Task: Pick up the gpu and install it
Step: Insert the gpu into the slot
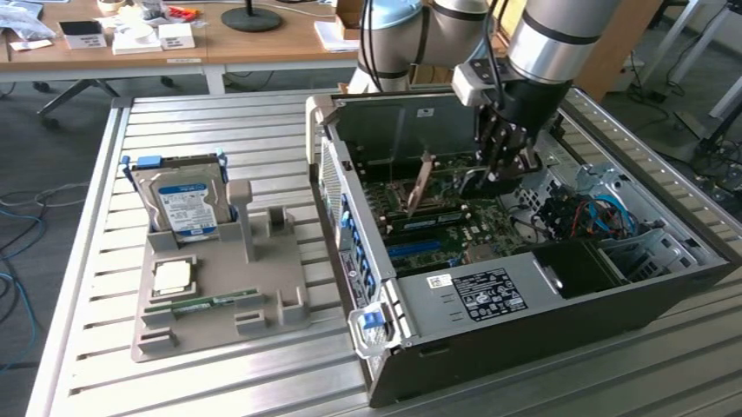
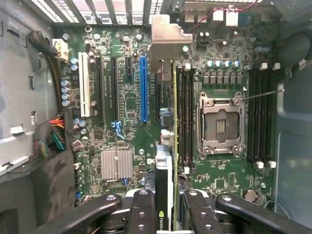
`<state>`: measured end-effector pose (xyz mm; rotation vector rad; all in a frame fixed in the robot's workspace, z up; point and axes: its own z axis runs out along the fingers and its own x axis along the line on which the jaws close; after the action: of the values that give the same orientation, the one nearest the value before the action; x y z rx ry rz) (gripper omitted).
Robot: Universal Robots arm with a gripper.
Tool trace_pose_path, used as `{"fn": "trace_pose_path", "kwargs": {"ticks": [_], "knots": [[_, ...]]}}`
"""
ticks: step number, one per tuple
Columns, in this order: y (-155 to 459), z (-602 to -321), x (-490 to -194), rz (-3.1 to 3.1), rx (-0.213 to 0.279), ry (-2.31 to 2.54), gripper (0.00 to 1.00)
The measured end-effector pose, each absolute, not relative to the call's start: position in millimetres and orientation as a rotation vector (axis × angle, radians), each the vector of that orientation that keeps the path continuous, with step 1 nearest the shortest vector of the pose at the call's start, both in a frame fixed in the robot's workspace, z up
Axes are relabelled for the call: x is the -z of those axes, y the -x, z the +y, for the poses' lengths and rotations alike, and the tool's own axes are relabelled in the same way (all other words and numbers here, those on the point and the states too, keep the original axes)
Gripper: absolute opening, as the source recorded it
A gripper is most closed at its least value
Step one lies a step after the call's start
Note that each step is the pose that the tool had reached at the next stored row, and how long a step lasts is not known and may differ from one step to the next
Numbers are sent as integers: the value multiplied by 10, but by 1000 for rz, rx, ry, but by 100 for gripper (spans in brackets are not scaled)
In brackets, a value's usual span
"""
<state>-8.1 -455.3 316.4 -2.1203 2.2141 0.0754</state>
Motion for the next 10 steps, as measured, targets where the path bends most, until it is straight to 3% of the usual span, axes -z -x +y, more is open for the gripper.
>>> {"fn": "trace_pose_path", "kwargs": {"ticks": [10], "knots": [[81,-4554,-3144,2214,-75,2120,27]]}}
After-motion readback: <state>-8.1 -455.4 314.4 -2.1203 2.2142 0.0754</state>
